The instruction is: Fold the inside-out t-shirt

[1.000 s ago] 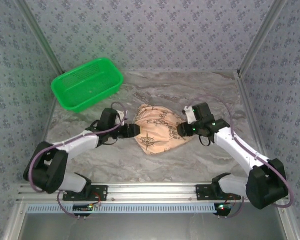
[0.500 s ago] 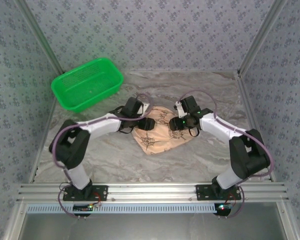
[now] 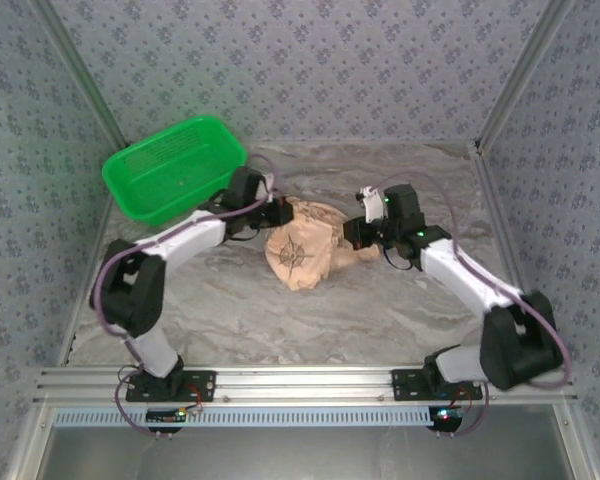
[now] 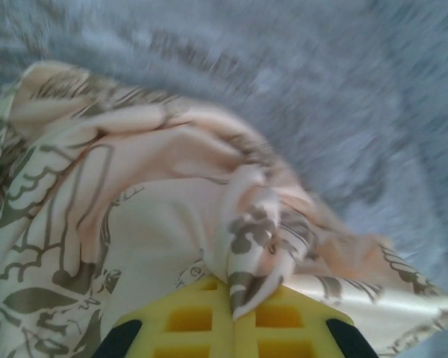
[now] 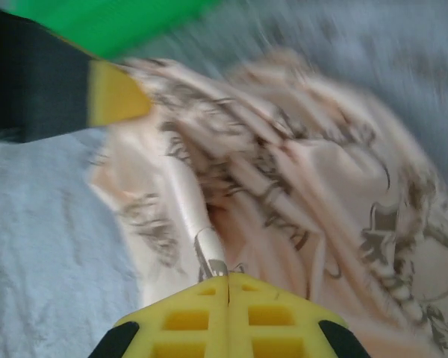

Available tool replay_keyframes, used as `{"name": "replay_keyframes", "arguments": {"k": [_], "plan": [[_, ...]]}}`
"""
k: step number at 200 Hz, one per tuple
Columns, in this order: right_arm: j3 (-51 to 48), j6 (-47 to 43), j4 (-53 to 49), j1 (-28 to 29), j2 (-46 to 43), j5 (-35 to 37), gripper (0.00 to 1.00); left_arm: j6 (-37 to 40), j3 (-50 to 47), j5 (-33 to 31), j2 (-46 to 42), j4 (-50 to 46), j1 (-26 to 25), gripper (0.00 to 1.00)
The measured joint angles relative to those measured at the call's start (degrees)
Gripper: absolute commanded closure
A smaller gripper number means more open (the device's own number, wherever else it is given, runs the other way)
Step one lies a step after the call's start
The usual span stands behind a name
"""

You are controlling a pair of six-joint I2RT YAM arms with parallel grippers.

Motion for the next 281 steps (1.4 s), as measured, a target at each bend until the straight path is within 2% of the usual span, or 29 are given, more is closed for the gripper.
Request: {"name": "replay_keyframes", "arguments": {"k": [20, 34, 45, 66, 71, 84, 94, 119, 142, 168, 193, 206, 213, 218, 230, 236, 257, 281], "plan": [[2.16, -8.87, -1.44, 4.48, -8.15, -0.81, 1.00, -5.05, -2.95, 3.17, -4.42, 4.17, 2.54, 0.81], [2.25, -14.78, -3.43, 9.40, -11.19, -1.42, 1.00, -8.09, -6.69, 4.48, -5.46, 7.50, 3.80, 0.57], [0.66, -19.28, -5.75, 13.77, -11.63, -1.38, 1.00, -9.44, -10.45, 4.61, -5.35, 9.16, 4.46, 0.52], [-3.54, -24.92, -12.46, 21.03, -8.26, 0.33, 0.90, -10.69, -17.22, 3.93, -4.87, 7.76, 4.92, 0.46], [-4.24, -25.64, -14.45, 22.08, -6.01, 1.11, 0.84, -10.54, -18.45, 3.76, -4.85, 6.93, 4.83, 0.46], [-4.52, -26.32, -20.20, 22.03, -1.20, 2.34, 0.66, -10.14, -20.24, 3.67, -4.90, 5.46, 4.70, 0.45], [-4.50, -26.80, -22.88, 20.24, 0.31, 2.60, 0.58, -9.44, -20.68, 3.48, -4.94, 4.07, 4.37, 0.44], [-1.86, -21.05, -24.37, 13.09, -1.09, 2.84, 0.47, -5.75, -20.20, 1.75, -6.88, -0.94, 2.51, 0.42], [2.99, -11.63, -19.80, 8.83, -1.49, 6.34, 0.47, -2.34, -16.50, 0.09, -8.24, -6.16, -1.77, 0.41], [8.09, 0.79, -16.22, 10.71, 4.07, 14.93, 0.47, -0.11, -12.57, -2.05, -8.26, -7.67, -5.86, 0.41], [8.22, 11.76, -14.88, 14.91, 11.08, 19.04, 0.49, 0.74, -10.49, -3.65, -6.73, -8.57, -8.44, 0.41], [7.48, 16.24, -14.67, 16.92, 13.29, 20.50, 0.50, 0.96, -10.23, -4.44, -5.25, -8.68, -9.60, 0.45], [7.13, 18.08, -14.60, 17.97, 13.92, 21.40, 0.53, 0.94, -10.23, -4.81, -4.44, -8.83, -10.10, 0.52], [6.95, 19.19, -14.75, 18.64, 14.25, 22.45, 0.59, 0.92, -10.23, -5.03, -3.91, -8.87, -10.36, 0.58], [6.69, 21.79, -14.21, 19.65, 14.99, 23.52, 0.80, 1.27, -10.16, -5.16, -2.43, -8.85, -10.69, 0.85], [6.62, 22.88, -13.44, 19.91, 15.39, 23.80, 0.85, 1.29, -10.08, -5.20, -1.66, -8.85, -10.73, 1.00], [6.36, 24.65, -11.17, 19.39, 16.24, 23.80, 1.00, 1.86, -10.05, -4.13, 0.35, -8.83, -10.49, 1.00], [6.36, 22.77, -11.56, 17.11, 14.60, 23.56, 1.00, 1.86, -10.40, -1.66, -1.38, -7.91, -9.05, 1.00]]}}
